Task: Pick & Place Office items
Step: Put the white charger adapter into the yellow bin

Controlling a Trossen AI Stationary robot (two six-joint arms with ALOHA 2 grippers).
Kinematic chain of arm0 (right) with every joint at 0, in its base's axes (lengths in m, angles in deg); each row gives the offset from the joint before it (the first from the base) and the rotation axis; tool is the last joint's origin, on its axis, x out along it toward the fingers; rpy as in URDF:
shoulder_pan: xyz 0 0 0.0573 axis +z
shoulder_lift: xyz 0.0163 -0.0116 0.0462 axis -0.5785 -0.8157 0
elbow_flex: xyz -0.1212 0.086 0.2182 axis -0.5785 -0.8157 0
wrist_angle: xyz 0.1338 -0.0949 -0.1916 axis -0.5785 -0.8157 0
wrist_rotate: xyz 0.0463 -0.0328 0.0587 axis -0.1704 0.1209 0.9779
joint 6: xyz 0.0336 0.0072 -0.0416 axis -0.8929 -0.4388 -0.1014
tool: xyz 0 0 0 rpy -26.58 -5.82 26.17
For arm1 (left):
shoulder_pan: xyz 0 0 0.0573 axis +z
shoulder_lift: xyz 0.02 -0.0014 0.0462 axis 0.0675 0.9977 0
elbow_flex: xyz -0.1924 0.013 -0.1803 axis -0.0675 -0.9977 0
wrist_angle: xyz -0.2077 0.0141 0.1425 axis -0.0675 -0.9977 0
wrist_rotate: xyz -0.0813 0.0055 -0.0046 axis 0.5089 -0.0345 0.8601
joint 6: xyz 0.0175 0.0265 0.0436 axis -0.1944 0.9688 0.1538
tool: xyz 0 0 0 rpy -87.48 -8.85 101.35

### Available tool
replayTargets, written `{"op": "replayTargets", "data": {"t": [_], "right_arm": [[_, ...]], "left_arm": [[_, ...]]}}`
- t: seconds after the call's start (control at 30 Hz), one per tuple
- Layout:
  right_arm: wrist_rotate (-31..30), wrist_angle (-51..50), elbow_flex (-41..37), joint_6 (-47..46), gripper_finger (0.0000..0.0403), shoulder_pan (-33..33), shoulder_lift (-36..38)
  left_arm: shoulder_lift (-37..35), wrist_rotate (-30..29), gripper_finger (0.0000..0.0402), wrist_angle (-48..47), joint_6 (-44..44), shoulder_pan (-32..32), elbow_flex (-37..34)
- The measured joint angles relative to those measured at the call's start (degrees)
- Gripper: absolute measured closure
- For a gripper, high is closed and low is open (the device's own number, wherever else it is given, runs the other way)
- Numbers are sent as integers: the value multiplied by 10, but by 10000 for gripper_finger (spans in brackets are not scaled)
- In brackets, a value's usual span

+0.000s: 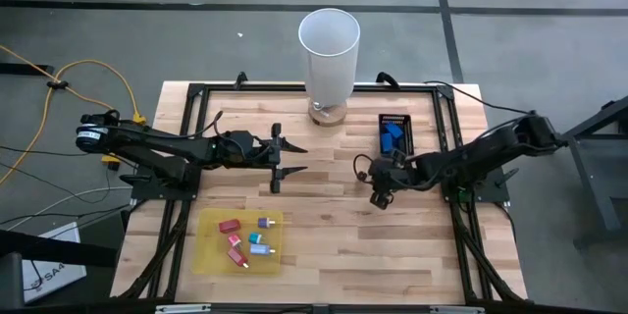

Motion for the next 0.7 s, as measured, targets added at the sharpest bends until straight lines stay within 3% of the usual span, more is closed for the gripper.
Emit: {"op": "replayTargets", "data": {"t": [0.7], "right_arm": [[-56,11,-1,-71,255,48,-69]], "left_arm": [[0,0,208,0,0,0,0]]}}
